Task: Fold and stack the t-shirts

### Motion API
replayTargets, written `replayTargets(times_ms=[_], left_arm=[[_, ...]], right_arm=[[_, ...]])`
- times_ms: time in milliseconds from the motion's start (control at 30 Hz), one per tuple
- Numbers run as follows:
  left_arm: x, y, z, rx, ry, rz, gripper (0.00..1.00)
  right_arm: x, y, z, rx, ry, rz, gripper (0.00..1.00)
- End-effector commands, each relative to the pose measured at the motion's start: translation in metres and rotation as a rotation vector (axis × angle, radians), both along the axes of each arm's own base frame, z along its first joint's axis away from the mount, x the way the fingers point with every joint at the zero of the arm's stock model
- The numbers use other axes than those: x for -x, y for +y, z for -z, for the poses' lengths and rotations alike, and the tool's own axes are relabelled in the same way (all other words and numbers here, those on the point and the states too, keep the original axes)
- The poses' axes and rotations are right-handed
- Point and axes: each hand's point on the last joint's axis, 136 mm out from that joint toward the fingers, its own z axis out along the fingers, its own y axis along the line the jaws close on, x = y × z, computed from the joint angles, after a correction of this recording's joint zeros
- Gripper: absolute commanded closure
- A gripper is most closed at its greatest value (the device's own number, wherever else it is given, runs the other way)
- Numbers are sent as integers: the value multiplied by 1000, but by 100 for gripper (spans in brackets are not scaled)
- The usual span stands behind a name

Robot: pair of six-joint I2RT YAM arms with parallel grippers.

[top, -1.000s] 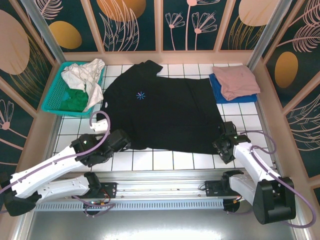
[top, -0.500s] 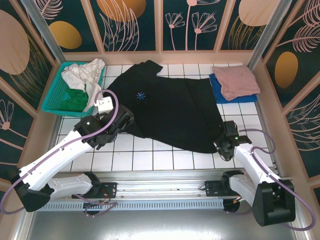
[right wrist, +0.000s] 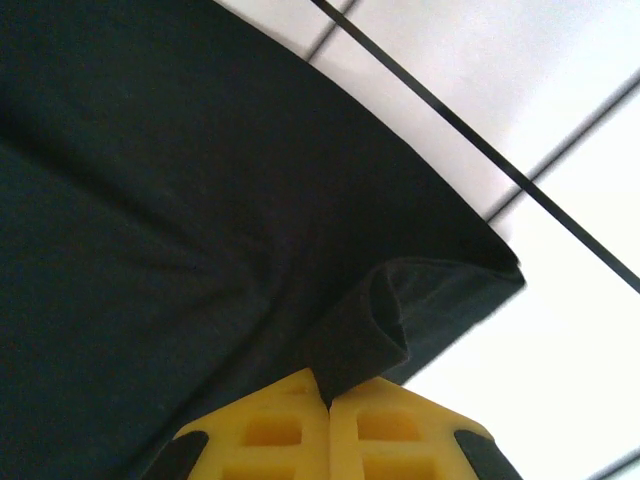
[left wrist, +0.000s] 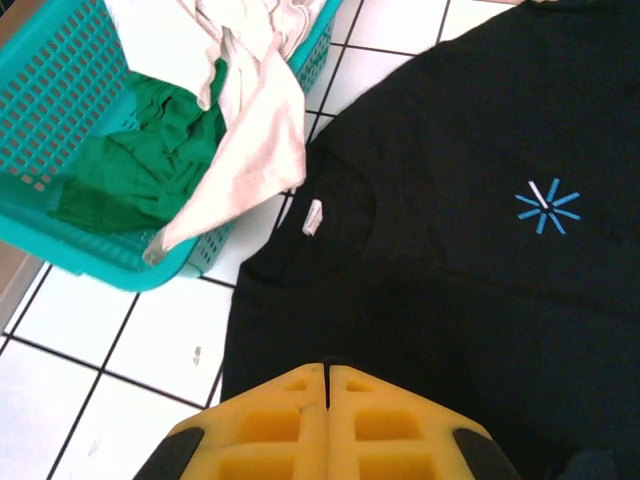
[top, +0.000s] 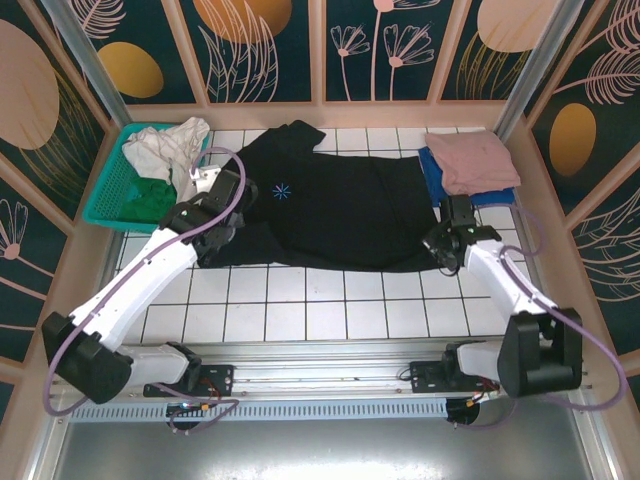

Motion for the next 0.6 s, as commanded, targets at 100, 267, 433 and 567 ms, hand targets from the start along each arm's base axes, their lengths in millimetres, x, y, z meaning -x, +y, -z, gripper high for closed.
replayTargets(times_ms=[100, 267, 433, 567], left_arm=[[-56, -4, 2, -24, -21, 32, 100], [-85, 0, 23, -46, 25, 28, 100], [-106, 4, 45, -75, 78, 16, 100], [-127, -5, 53, -81, 82, 40, 100]], right_arm=[[-59, -6, -6, 33, -57, -33, 100], [-84, -5, 13, 43, -11, -72, 100], [-94, -6, 35, 43, 47, -98, 100], [-94, -14, 39, 45, 58, -86, 100]])
